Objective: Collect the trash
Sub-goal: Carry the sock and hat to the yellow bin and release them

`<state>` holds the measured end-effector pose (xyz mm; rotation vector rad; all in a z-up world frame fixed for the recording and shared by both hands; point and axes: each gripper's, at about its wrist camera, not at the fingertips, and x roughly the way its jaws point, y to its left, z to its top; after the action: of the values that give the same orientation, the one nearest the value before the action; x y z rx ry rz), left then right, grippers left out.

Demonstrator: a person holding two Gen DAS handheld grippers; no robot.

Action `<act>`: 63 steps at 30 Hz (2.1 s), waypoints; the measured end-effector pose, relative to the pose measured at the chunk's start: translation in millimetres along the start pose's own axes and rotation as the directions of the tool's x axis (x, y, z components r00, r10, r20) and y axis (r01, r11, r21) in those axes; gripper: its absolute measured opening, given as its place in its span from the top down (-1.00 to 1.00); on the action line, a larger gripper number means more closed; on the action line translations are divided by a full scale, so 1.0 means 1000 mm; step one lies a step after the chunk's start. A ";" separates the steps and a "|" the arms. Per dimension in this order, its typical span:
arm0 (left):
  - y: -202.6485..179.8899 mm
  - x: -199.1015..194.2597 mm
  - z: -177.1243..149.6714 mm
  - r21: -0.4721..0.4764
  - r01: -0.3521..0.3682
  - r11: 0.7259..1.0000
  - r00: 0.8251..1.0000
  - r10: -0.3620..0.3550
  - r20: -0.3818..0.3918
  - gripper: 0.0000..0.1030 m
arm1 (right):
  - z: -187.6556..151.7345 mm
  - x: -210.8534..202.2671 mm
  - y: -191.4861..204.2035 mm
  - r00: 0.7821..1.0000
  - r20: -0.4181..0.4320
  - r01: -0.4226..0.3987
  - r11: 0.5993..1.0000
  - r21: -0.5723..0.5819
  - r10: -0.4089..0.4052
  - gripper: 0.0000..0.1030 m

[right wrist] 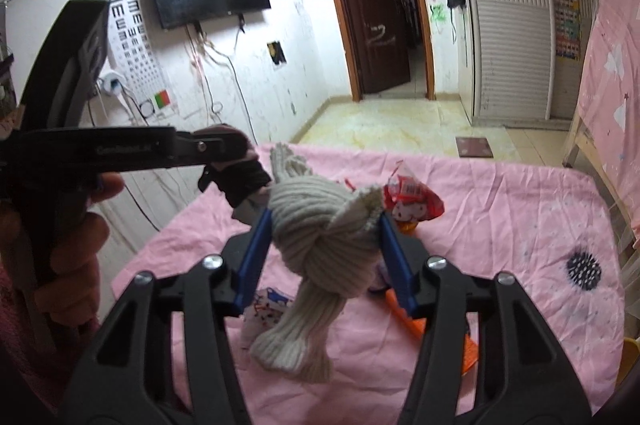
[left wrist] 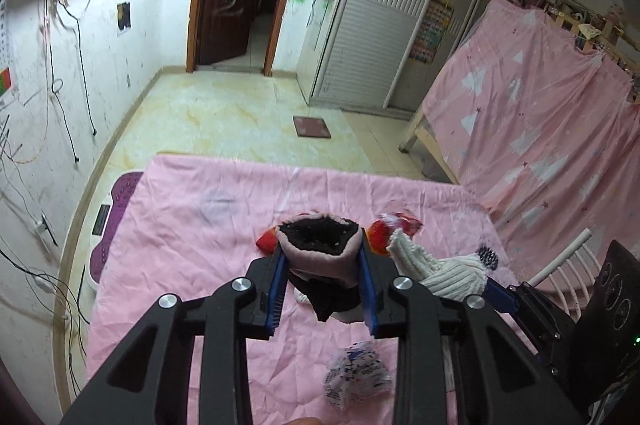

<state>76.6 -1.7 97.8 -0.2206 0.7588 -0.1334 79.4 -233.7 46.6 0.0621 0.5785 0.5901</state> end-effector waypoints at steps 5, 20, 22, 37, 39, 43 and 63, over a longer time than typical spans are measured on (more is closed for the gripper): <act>-0.014 -0.015 0.005 0.021 0.002 1.000 1.000 -0.002 0.031 0.53 | 0.000 -0.023 -0.013 0.999 0.045 0.008 1.000 0.030 -0.009 -0.01; -0.094 -0.011 -0.003 0.138 0.054 0.989 0.998 -0.055 0.004 0.53 | -0.018 -0.114 -0.100 0.965 0.169 0.170 0.967 0.188 -0.202 -0.01; -0.113 -0.005 -0.006 0.163 0.069 0.984 0.998 -0.068 -0.011 0.53 | -0.025 -0.127 -0.116 0.955 0.175 0.198 0.955 0.221 -0.238 -0.01; -0.252 0.034 -0.045 0.308 0.186 0.933 0.980 -0.152 -0.131 0.53 | -0.088 -0.213 -0.226 0.848 0.142 0.421 0.811 0.405 -0.511 -0.01; -0.269 0.038 -0.050 0.327 0.195 0.925 0.977 -0.156 -0.143 0.53 | -0.095 -0.221 -0.237 0.835 0.135 0.439 0.793 0.423 -0.534 -0.02; -0.298 0.047 -0.062 0.355 0.222 0.908 0.970 -0.168 -0.175 0.53 | -0.106 -0.232 -0.258 0.813 0.121 0.462 0.758 0.461 -0.569 -0.02; -0.382 0.092 -0.111 0.379 0.328 0.865 0.921 -0.202 -0.334 0.32 | -0.120 -0.245 -0.282 0.809 0.104 0.444 0.718 0.535 -0.578 -0.06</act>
<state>50.4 -406.6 52.3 0.1213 0.9624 -0.6046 -7.1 -614.5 6.5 0.4427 0.4398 -0.1361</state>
